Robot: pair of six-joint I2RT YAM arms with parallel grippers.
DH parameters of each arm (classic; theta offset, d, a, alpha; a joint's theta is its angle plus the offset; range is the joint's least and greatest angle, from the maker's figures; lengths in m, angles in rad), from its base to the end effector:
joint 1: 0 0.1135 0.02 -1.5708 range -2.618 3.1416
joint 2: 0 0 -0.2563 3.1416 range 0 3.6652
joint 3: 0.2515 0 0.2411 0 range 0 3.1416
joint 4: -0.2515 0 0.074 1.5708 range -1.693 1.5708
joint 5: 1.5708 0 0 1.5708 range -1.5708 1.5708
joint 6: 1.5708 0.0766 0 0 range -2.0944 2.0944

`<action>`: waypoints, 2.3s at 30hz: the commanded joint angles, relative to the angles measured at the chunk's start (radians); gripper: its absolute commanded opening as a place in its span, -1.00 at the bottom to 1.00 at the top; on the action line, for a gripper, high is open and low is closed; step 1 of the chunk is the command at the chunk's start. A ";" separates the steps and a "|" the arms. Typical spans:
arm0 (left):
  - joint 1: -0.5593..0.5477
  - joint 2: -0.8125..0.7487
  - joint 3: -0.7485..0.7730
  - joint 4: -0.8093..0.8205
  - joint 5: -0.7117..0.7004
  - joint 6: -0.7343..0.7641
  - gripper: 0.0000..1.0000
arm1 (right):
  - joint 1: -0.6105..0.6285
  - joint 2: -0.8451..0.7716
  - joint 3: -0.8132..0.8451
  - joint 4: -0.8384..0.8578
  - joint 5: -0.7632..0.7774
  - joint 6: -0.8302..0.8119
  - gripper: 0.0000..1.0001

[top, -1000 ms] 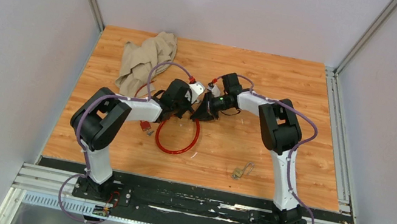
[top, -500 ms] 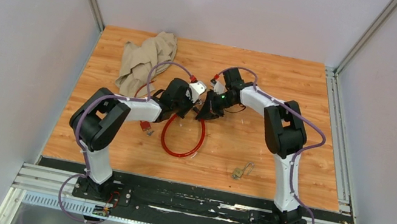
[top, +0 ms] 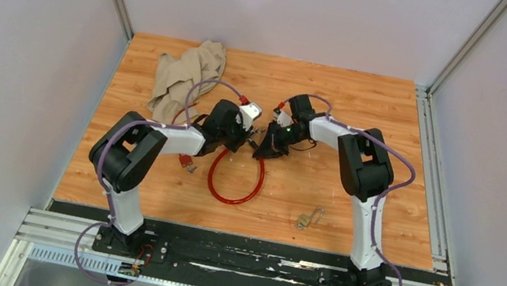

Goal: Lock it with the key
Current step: Lock the lock.

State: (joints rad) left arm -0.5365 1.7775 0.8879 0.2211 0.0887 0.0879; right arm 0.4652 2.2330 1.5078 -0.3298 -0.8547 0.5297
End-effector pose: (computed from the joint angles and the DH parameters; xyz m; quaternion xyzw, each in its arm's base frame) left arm 0.3268 -0.2022 0.1276 0.2946 0.8497 -0.1358 0.4158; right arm 0.3793 0.2551 0.0975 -0.0773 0.8829 0.4629 0.0128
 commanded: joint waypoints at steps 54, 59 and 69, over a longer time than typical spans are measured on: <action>-0.033 0.028 -0.020 0.099 0.218 -0.057 -1.00 | -0.028 0.028 0.087 0.027 0.056 -0.190 -0.76; -0.033 0.020 -0.016 0.094 0.102 -0.047 -0.99 | -0.032 0.015 0.094 -0.032 0.086 -0.238 -0.45; -0.025 0.016 0.006 0.067 0.031 -0.037 -1.00 | -0.063 -0.055 0.078 -0.112 0.161 -0.354 -0.10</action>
State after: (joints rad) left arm -0.5526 1.8153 0.8894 0.3218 0.1120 0.0555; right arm 0.4397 2.2337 1.5940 -0.4294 -0.8177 0.2718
